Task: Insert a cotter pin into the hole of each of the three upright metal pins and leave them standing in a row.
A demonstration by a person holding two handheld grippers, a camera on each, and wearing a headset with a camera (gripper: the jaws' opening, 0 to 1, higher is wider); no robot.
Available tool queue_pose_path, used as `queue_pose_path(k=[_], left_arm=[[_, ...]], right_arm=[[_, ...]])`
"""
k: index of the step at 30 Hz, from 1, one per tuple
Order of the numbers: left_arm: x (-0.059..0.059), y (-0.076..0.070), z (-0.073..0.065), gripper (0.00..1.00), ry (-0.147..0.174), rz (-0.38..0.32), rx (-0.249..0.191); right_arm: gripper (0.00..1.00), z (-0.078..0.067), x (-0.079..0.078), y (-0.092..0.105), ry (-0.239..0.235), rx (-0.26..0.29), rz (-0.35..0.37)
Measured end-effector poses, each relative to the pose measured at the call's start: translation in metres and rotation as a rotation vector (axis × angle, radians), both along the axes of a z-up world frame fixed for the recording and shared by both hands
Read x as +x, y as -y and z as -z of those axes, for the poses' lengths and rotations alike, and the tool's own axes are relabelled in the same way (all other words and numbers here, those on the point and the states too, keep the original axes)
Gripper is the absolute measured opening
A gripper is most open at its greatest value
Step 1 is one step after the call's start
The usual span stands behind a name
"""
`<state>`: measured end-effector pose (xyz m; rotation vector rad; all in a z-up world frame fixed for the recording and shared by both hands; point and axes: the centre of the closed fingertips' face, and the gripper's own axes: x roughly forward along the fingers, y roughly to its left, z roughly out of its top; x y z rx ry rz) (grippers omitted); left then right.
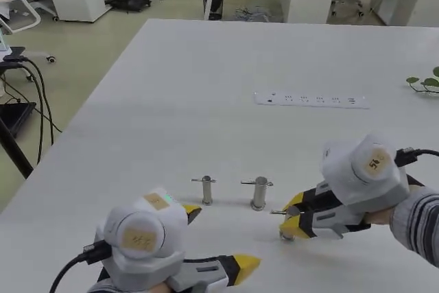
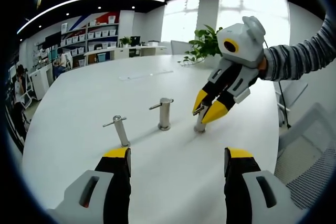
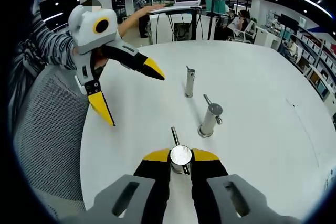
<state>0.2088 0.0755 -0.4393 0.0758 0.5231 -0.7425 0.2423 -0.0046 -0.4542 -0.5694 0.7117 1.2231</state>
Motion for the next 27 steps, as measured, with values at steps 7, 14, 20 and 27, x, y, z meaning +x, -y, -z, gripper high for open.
queue_pose_path(k=[7,14,20,27], left_arm=[[0.003,-0.005,-0.002,0.73,0.003,-0.019,-0.002],[0.003,-0.010,-0.002,0.74,-0.005,-0.027,0.001],[0.006,-0.015,-0.002,0.75,-0.005,-0.037,0.002],[0.009,-0.020,0.001,0.74,-0.011,-0.051,0.006]], right_arm=[[0.09,0.000,0.016,0.012,0.008,-0.016,0.024],[0.09,0.000,0.031,0.022,0.007,-0.032,0.041],[0.09,0.001,0.042,0.028,0.012,-0.051,0.037],[0.09,0.004,0.047,0.031,0.014,-0.060,0.047]])
